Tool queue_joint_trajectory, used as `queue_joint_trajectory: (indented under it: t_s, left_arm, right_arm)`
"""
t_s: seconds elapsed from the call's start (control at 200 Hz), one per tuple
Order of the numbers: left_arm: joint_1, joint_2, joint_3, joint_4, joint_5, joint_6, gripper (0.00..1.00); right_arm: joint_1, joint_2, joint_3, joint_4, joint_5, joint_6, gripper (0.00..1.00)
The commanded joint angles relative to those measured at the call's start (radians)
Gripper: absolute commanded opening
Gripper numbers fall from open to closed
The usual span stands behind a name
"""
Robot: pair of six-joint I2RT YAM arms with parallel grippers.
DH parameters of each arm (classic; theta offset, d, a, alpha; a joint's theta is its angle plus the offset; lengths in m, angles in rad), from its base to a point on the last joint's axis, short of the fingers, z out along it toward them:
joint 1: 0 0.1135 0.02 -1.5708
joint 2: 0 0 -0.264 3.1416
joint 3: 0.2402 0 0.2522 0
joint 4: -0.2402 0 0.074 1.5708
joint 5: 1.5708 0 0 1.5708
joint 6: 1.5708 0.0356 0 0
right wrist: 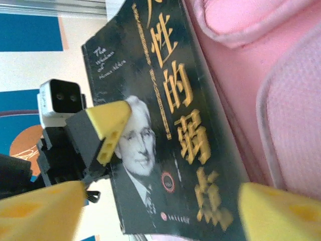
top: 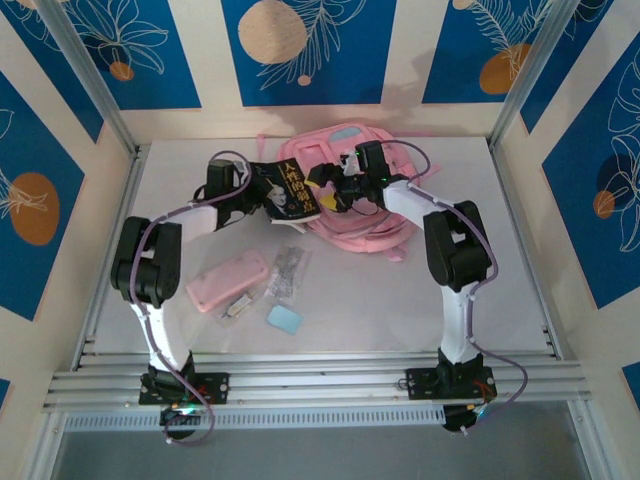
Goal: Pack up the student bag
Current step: Pass the book.
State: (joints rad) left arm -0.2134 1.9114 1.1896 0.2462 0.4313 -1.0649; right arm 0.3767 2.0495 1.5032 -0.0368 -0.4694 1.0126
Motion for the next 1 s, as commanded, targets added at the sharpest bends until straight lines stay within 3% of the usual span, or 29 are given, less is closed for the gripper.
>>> queue_joint_trajectory:
  t_s: [0.0,0.12,0.405,0.725,0.875,0.995]
  left_arm:
    - [-0.001,-0.092,0.076,-0.01,-0.07,-0.032,0.0]
    - [-0.004,-0.115,0.116,-0.004,-0.13,-0.067,0.0]
    - [-0.057,-0.143,0.137,0.059,-0.22,-0.139,0.0]
    - [-0.121,-0.24,0.021,0.101,-0.275,-0.206,0.0]
    - [-0.141,-0.271,-0.047,0.136,-0.292,-0.246,0.0]
    - [-0.152,-0.275,-0.058,0.132,-0.284,-0.249,0.0]
  right_arm:
    - [0.028,-0.131,-0.04,-0.064,0.081,0.005,0.99]
    - [0.073,-0.192,-0.11,-0.005,0.104,0.1,0.99]
    - [0.216,-0.242,-0.232,0.351,0.247,0.393,0.99]
    - [0.211,-0.151,-0.265,0.629,0.376,0.563,0.97]
    - [0.188,-0.135,-0.289,0.725,0.406,0.604,0.71]
    - [0.171,-0.139,-0.304,0.759,0.415,0.604,0.27]
